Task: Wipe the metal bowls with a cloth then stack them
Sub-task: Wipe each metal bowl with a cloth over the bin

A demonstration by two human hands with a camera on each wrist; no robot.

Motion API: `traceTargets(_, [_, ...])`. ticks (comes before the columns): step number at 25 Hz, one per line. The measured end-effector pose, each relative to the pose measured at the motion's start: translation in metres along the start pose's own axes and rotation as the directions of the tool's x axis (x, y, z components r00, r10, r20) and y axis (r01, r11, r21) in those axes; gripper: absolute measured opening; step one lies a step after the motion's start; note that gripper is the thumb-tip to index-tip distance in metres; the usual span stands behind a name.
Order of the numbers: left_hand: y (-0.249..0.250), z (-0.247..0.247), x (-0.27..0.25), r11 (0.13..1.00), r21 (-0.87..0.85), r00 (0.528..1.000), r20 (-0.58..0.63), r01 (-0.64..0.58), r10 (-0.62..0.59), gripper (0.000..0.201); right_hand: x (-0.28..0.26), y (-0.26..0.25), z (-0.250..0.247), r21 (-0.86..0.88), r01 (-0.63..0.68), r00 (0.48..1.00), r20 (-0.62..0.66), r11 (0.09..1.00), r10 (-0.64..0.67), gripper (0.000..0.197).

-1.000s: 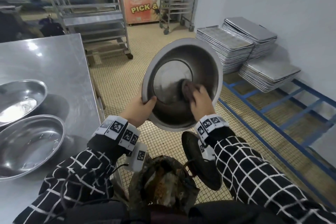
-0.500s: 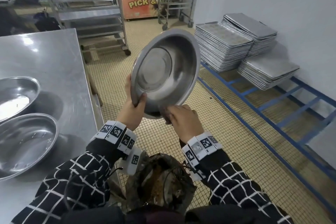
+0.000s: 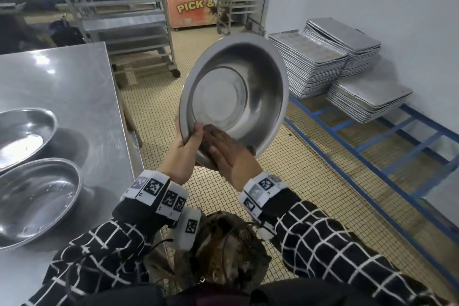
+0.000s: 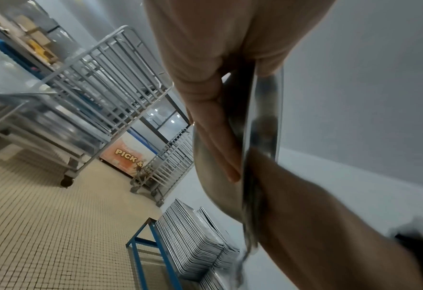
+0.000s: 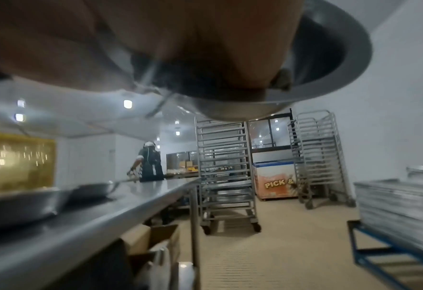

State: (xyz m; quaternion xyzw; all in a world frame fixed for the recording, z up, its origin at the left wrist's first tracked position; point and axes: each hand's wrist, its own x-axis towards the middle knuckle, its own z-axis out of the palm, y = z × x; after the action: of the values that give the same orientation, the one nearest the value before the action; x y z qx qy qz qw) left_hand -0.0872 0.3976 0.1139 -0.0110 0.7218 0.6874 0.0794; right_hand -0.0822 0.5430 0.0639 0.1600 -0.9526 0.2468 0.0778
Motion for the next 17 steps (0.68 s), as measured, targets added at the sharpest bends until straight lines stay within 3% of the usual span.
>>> traceTargets(3, [-0.003, -0.002, 0.003, 0.999, 0.013, 0.999, 0.003, -0.047, 0.047, 0.052, 0.016, 0.039, -0.007, -0.405, -0.074, 0.994, 0.045, 0.911, 0.101, 0.063])
traceTargets(5, [-0.004, -0.002, 0.005, 0.994, 0.066, 0.996, 0.016, -0.090, 0.089, 0.060, 0.018, 0.048, -0.009, -0.469, -0.160, 0.984, -0.008, 0.869, 0.177, 0.056])
traceTargets(7, [-0.004, 0.000, 0.005, 0.984, 0.102, 0.989, -0.006, -0.149, 0.150, 0.059, 0.011, 0.035, -0.001, -0.365, -0.164, 0.986, -0.093, 0.916, 0.139, 0.054])
traceTargets(9, [-0.001, 0.002, 0.004, 0.982, 0.093, 0.984, -0.052, -0.164, 0.169, 0.055, 0.000, 0.005, 0.015, -0.105, -0.076, 0.971, -0.232, 0.992, 0.050, 0.052])
traceTargets(11, [0.004, 0.004, 0.000, 0.985, 0.043, 0.983, -0.068, -0.168, 0.171, 0.049, -0.010, -0.020, 0.028, 0.105, -0.025, 0.942, -0.330, 0.994, 0.058, 0.046])
traceTargets(14, [0.012, 0.006, -0.008, 0.987, -0.024, 0.986, -0.057, -0.159, 0.157, 0.040, -0.019, -0.017, 0.030, 0.065, -0.033, 0.915, -0.400, 0.997, 0.056, 0.041])
traceTargets(17, [0.013, 0.005, -0.011, 0.990, -0.013, 0.990, -0.034, -0.140, 0.139, 0.025, -0.019, 0.020, 0.021, -0.067, -0.189, 0.893, -0.427, 0.980, 0.143, 0.043])
